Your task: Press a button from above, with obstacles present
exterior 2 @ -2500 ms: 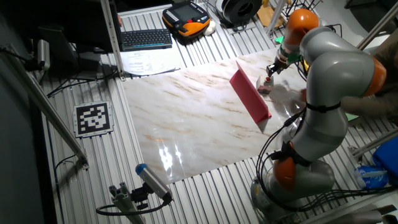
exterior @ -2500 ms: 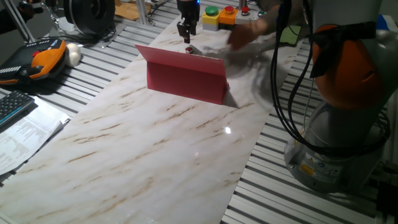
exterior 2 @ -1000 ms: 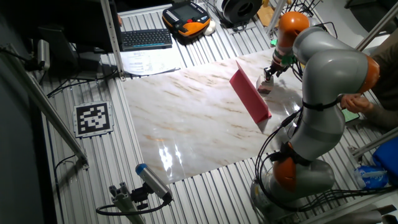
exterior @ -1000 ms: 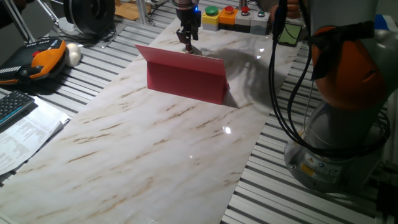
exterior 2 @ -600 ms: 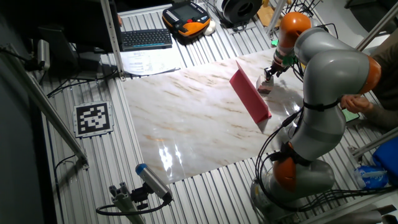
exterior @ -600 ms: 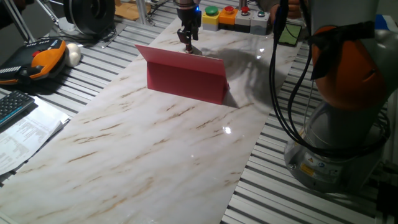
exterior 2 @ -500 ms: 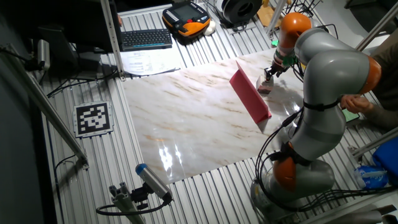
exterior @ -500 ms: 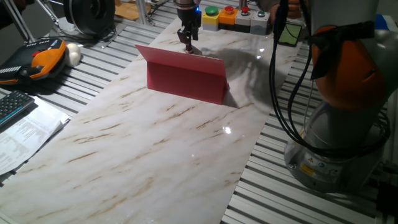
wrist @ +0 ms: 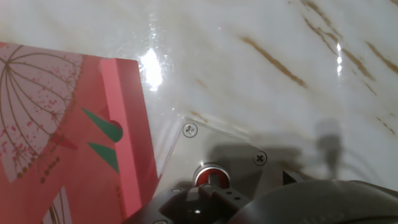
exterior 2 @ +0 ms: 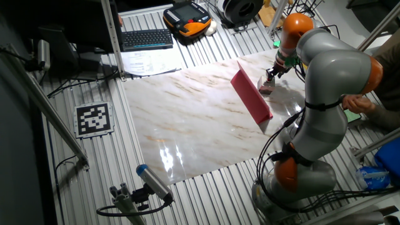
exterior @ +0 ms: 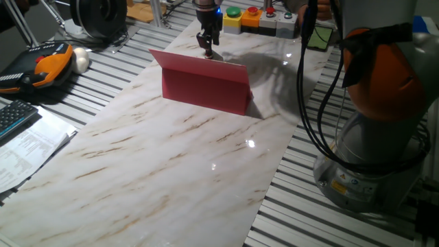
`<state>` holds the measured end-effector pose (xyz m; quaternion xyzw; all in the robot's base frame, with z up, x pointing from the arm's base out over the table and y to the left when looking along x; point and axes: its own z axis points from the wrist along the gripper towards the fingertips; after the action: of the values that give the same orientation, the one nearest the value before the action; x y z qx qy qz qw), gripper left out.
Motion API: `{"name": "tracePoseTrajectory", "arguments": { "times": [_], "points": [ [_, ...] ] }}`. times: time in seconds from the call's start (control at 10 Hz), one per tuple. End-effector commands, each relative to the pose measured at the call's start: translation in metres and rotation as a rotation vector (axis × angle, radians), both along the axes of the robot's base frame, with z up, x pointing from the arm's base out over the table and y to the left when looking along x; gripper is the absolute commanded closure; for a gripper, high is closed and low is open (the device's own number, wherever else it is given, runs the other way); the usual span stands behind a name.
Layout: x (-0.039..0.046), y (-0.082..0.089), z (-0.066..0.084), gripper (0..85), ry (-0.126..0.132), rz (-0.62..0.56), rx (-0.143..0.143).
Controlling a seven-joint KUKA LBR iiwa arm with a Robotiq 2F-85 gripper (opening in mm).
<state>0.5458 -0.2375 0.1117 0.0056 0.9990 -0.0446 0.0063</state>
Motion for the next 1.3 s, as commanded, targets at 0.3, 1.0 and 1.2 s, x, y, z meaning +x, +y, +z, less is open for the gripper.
{"name": "tracePoseTrajectory", "arguments": {
  "times": [0.3,1.0,1.2],
  "points": [
    [-0.0026,0.004,-0.006,34.0,-0.010,0.001,0.008],
    [-0.0200,0.012,0.047,51.0,0.012,-0.011,-0.020],
    [-0.0281,0.015,0.056,85.0,0.014,0.006,-0.015]
  ]
}}
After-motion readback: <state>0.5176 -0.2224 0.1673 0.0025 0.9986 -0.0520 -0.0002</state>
